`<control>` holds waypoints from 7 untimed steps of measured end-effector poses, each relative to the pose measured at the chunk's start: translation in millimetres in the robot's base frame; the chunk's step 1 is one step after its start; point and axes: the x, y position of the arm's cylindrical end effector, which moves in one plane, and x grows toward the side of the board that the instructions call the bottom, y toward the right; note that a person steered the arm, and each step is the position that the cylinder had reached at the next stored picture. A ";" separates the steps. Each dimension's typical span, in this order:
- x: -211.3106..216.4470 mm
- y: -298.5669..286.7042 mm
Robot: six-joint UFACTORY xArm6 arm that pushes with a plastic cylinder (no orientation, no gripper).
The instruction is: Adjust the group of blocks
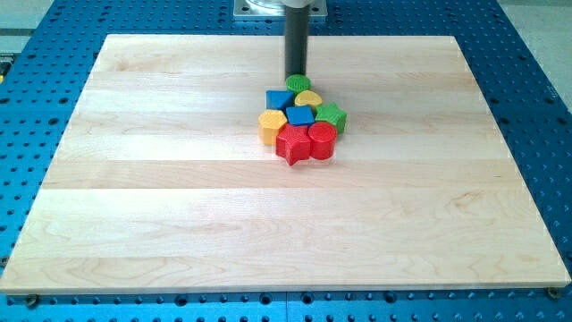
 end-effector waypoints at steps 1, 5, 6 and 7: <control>15.3 1.7; 56.5 47.0; 58.9 34.2; 73.7 23.1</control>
